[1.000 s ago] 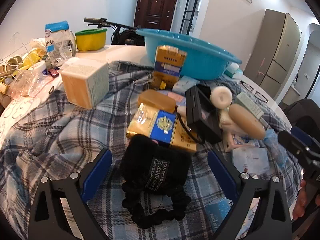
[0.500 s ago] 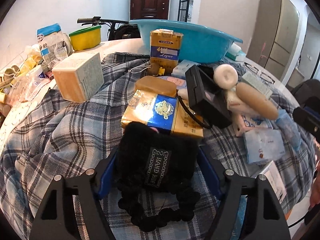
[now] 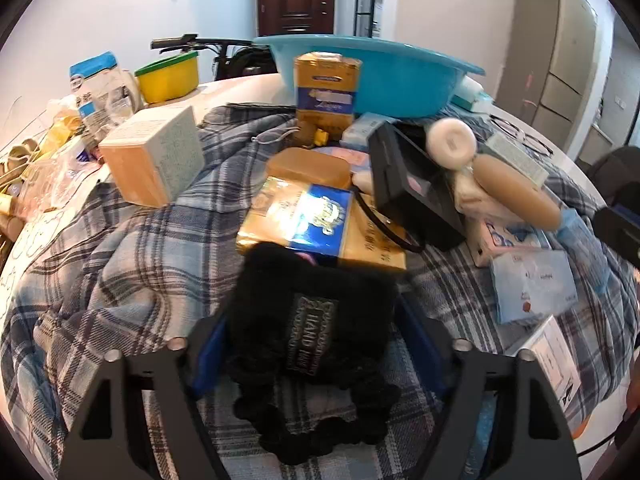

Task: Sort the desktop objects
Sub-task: 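Grasp the black hair tie with the left tool while the right tool reaches the blue wipe pack, then close the right tool on the blue wet-wipe pack and lift it, then carry the hair tie and wipe pack up over the turquoise basin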

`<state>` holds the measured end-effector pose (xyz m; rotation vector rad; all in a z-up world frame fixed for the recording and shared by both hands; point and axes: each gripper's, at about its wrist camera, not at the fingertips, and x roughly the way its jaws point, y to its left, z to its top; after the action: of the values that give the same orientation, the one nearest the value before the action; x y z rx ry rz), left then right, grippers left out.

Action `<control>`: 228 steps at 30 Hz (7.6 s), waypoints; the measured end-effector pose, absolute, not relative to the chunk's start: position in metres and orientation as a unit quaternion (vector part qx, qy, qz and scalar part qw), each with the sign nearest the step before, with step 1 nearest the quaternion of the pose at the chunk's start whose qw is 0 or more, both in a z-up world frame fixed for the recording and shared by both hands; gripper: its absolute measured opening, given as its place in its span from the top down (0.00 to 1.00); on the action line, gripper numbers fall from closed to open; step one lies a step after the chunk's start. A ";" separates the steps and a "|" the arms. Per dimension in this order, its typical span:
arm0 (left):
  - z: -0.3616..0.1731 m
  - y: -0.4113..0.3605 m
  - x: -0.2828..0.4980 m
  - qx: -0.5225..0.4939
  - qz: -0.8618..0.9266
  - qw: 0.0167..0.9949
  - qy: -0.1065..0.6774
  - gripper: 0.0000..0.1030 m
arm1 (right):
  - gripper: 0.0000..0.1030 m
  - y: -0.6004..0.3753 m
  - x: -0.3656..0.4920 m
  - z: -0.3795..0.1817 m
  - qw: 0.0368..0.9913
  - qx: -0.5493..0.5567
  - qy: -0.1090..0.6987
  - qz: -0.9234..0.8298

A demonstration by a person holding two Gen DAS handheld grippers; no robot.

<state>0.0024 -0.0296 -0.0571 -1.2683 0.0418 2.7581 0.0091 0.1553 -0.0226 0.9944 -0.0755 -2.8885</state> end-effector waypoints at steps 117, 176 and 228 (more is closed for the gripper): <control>-0.022 -0.030 0.029 -0.355 0.931 0.076 -0.026 0.43 | 0.84 0.155 0.015 -0.047 0.078 0.337 -0.032 -0.938; 0.233 0.013 0.017 -0.031 0.995 0.089 0.025 0.43 | 0.84 0.140 0.004 0.198 0.066 0.018 0.012 -0.998; 0.176 0.018 -0.221 -0.199 0.975 0.090 -0.036 0.43 | 0.84 0.144 -0.173 0.174 0.050 0.118 -0.015 -0.992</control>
<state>-0.2213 0.0182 0.1765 -0.5913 -0.1083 2.9004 -0.1735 0.1444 0.1737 0.3598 -0.0447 -3.0202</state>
